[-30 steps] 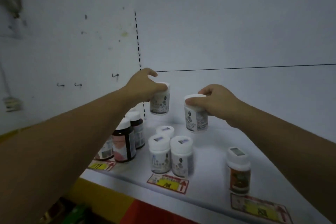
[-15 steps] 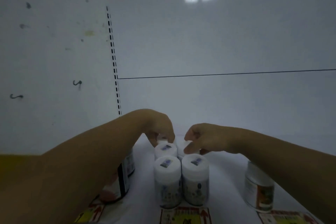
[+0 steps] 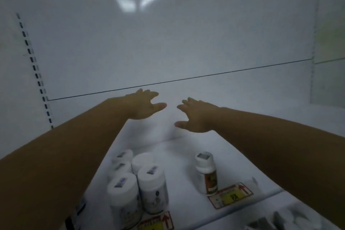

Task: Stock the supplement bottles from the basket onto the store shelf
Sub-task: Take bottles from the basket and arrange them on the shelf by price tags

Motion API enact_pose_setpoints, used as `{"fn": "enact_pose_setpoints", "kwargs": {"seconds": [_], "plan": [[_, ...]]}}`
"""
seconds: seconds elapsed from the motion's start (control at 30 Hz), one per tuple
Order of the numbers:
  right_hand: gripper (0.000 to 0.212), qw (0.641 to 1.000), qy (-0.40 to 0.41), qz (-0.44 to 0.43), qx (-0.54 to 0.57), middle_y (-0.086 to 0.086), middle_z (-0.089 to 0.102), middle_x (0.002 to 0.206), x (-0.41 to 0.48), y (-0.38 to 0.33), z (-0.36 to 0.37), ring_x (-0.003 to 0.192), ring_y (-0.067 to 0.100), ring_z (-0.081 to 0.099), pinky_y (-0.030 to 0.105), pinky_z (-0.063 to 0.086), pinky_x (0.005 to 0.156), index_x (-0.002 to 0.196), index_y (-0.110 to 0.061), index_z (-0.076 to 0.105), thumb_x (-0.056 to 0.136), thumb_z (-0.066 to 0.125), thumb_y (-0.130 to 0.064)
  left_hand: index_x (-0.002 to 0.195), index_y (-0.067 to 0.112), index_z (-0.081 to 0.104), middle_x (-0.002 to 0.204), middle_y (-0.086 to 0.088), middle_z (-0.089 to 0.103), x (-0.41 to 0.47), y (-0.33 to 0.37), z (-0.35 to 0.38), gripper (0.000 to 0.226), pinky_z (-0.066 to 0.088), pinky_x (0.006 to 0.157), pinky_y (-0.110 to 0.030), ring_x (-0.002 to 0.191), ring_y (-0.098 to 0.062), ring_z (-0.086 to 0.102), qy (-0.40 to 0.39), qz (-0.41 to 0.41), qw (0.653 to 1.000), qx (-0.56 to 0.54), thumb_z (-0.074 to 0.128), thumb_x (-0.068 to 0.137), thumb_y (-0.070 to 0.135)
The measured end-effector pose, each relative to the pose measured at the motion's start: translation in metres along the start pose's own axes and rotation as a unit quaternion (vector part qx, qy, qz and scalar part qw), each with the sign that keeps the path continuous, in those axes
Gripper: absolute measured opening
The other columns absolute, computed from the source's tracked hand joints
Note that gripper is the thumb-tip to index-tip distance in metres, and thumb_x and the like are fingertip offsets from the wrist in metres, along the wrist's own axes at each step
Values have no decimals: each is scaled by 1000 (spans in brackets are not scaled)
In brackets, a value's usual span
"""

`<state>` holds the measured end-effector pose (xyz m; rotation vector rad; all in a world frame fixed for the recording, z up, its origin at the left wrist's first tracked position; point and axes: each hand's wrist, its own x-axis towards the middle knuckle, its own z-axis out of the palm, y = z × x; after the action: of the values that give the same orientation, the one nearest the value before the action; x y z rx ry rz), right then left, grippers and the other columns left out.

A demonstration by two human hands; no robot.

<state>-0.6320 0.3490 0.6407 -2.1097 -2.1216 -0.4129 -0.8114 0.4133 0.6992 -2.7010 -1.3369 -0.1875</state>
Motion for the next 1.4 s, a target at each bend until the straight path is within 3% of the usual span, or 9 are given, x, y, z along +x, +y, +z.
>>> {"fn": "enact_pose_setpoints", "kwargs": {"seconds": [0.17,0.5,0.6,0.7,0.83,1.03,1.17,1.27,1.4], "plan": [[73,999,14,8,-33,8,8,159,-65,53,-19,147,22,1,41,6,118,148,-17,15,91,35,-58,150,29,1,161,-4,-4,-3,71,-4,77,0,117,-50,147,-23,-8,-62,25,997,43,21,87,68],[71,996,16,75,-46,7,12,159,-272,199,-25,146,22,3,42,11,118,147,-17,19,91,39,-56,150,23,13,160,0,16,-16,324,6,75,13,118,-41,146,-22,16,-8,170,985,-31,29,89,64],[61,993,48,105,-26,5,34,151,-346,246,-18,143,21,19,39,23,114,141,-17,35,90,44,-51,148,23,21,156,-2,26,-28,406,26,71,22,113,-36,141,-22,30,-13,218,970,-108,35,90,61],[44,986,106,128,-4,4,57,127,-410,279,-10,121,21,46,37,41,97,125,-19,53,89,48,-44,142,24,35,147,-5,43,-44,472,62,61,31,102,-30,130,-20,44,-64,254,939,-223,42,90,56],[37,986,62,153,-3,5,62,110,-474,314,30,105,23,52,35,44,79,115,-21,57,88,48,-44,143,22,36,148,-3,41,-66,538,131,66,27,110,-32,133,-21,40,-185,281,925,-178,39,90,59],[39,980,-43,186,49,4,58,120,-496,352,104,108,21,50,33,43,82,119,-23,55,88,49,-45,143,20,34,145,-7,46,-45,539,200,57,32,108,-33,129,-23,45,-242,212,935,-147,45,93,47],[40,965,-58,218,135,3,59,126,-473,367,152,113,20,53,29,44,89,121,-21,57,87,54,-42,140,19,40,143,-6,46,-11,516,242,54,34,102,-28,127,-23,46,-237,157,945,-159,53,91,38],[41,948,-70,241,196,2,59,126,-449,367,202,112,17,54,20,37,83,122,-19,57,86,57,-39,134,14,46,137,-10,52,15,507,295,50,39,94,-25,120,-24,51,-244,123,941,-201,61,88,26],[45,949,-160,184,201,5,51,135,-420,373,263,125,20,42,23,31,98,129,-18,51,87,56,-36,143,16,36,149,-10,37,48,499,370,67,33,108,-33,136,-27,34,-250,119,949,-148,64,84,29]]}}
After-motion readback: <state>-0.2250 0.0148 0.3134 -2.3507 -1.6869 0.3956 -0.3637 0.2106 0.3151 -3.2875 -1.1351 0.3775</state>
